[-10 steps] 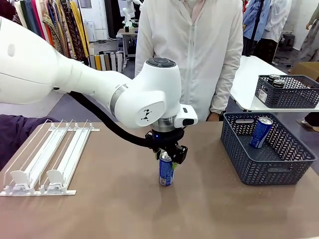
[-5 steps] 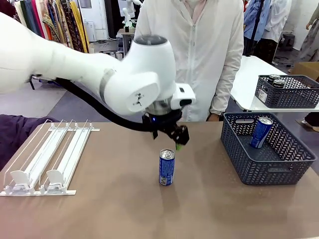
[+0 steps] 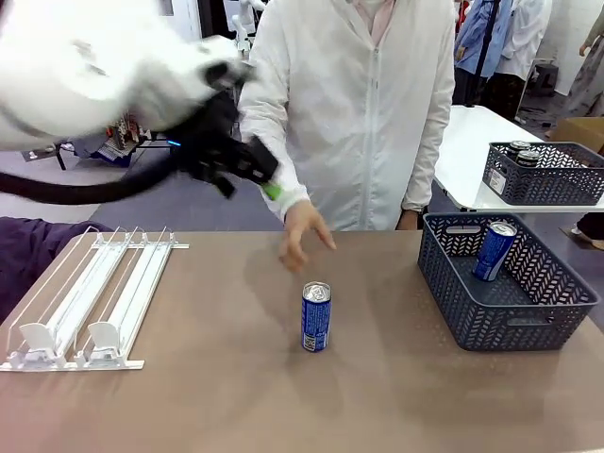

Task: Retrieve and store the cans from the dispenser.
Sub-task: Pick up one can from the Automatic Can Dispenser and place it in the middle of the table.

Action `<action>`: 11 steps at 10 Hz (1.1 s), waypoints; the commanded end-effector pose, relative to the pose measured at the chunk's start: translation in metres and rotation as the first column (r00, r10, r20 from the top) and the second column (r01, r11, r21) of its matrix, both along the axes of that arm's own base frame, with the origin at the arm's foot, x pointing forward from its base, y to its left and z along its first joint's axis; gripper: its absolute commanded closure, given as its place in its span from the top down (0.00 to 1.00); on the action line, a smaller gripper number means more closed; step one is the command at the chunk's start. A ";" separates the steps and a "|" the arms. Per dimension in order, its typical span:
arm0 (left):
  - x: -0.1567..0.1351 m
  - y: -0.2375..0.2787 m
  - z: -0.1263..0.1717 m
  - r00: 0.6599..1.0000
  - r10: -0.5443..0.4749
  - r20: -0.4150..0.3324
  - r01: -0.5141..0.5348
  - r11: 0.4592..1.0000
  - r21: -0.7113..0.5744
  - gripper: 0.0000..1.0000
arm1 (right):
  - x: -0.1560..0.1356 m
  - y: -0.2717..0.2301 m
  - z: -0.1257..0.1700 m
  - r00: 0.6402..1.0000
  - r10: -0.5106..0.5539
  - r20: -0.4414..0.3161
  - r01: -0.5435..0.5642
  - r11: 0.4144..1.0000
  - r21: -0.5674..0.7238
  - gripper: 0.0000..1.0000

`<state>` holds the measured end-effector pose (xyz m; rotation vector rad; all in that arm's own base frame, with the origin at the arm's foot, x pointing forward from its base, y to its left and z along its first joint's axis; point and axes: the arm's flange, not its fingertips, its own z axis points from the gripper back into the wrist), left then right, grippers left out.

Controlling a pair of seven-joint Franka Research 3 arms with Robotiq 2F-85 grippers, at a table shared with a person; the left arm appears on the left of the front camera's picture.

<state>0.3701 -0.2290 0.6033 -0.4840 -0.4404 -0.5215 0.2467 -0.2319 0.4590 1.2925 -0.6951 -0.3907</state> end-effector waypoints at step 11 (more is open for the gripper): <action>-0.039 0.369 -0.106 0.874 0.262 -0.410 -0.453 0.745 -0.490 1.00 | 0.004 0.000 0.004 1.000 -0.010 0.028 0.009 1.000 0.014 1.00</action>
